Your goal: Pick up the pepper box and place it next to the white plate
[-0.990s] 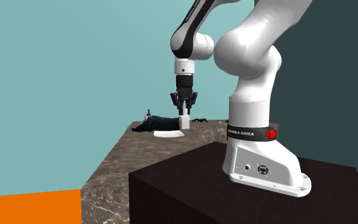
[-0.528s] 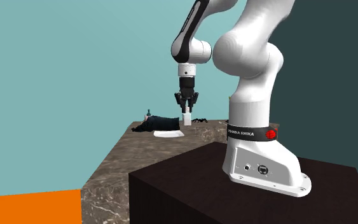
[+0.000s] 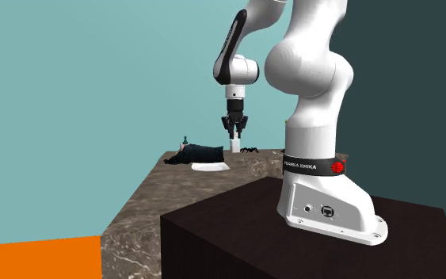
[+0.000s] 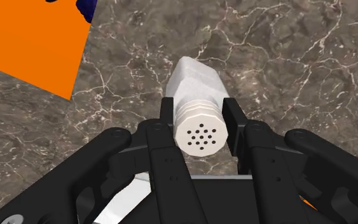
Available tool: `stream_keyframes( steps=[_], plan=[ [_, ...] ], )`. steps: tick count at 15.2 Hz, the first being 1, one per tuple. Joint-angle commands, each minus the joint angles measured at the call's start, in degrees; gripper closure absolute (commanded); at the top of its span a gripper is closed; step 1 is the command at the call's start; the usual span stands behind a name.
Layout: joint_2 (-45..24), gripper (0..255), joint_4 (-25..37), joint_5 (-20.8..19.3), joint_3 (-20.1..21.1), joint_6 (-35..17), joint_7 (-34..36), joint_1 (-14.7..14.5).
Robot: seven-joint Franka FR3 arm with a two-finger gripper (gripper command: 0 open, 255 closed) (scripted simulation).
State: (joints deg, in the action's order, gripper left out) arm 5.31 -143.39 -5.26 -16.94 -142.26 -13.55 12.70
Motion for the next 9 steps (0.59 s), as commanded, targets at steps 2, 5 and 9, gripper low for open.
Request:
stream_keyframes(
  steps=[2,5,9],
  plan=[
    [-5.81,255,6.42,2.96,-1.26,0.71,-4.11,0.46],
    [-11.54,255,13.52,6.11,-1.93,2.33,-8.18,1.66],
    [-19.24,255,23.81,9.91,-2.04,5.35,-12.82,4.05]
  ],
)
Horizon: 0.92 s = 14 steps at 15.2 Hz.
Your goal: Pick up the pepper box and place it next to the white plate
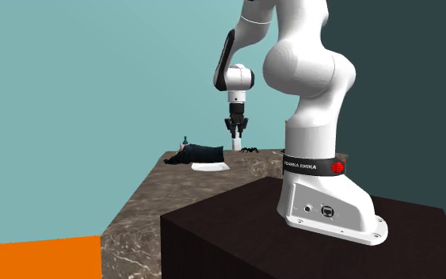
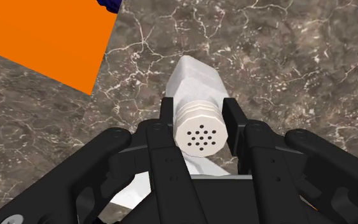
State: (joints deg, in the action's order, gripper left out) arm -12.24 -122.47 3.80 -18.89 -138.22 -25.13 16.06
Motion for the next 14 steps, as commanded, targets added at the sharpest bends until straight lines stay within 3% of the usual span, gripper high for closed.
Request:
stream_keyframes(
  steps=[1,7,14],
  plan=[
    [-3.63,255,5.63,1.67,0.0,2.21,-2.23,1.41],
    [-16.85,255,25.62,5.87,0.94,9.56,-6.93,6.68],
    [-19.75,255,24.43,6.94,1.71,5.54,-7.55,7.19]
  ],
)
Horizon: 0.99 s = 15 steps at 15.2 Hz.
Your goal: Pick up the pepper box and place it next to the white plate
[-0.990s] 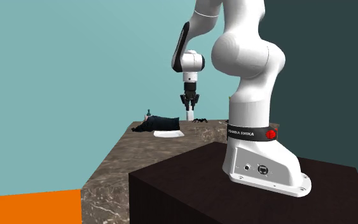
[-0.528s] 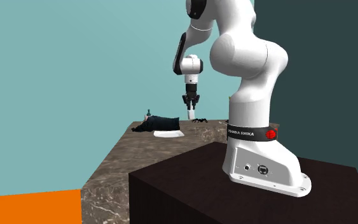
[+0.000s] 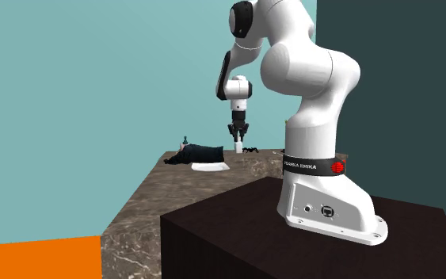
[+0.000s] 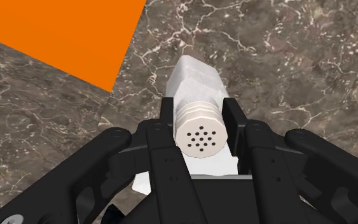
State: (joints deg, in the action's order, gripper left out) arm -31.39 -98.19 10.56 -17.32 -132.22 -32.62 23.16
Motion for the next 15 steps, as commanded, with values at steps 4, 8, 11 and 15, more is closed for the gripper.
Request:
stream_keyframes(
  steps=[4,8,11,15],
  plan=[
    [-2.44,255,-0.23,0.84,0.61,-2.64,-0.43,0.4],
    [-4.4,255,-0.41,1.51,1.13,-4.74,-0.82,0.76],
    [-5.94,255,-0.4,2.0,1.54,-6.26,-1.1,1.05],
    [-8.09,255,-0.21,2.64,2.12,-8.21,-1.46,1.46]
  ],
)
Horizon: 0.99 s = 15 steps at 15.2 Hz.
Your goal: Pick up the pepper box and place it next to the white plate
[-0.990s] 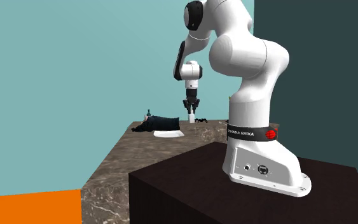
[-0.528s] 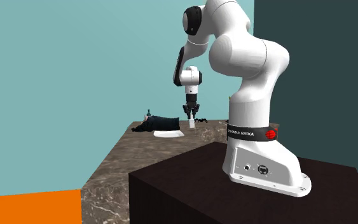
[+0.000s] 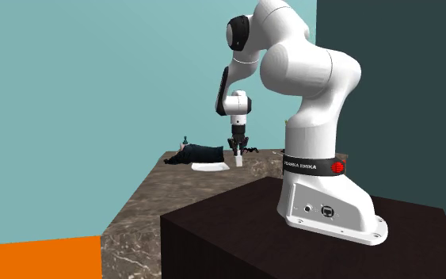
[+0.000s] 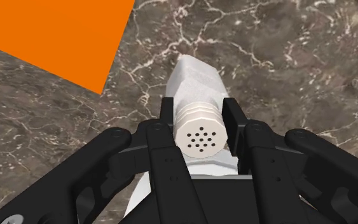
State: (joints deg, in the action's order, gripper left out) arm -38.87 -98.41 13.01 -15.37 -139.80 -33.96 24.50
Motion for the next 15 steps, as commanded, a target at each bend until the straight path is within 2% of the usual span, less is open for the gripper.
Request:
stream_keyframes(
  steps=[1,7,15],
  plan=[
    [-1.16,255,0.09,0.35,0.31,-1.1,-0.21,0.23],
    [-4.63,255,0.85,1.24,1.23,-3.81,-0.71,0.9],
    [-4.85,255,0.91,1.29,1.29,-3.97,-0.74,0.94]
  ],
)
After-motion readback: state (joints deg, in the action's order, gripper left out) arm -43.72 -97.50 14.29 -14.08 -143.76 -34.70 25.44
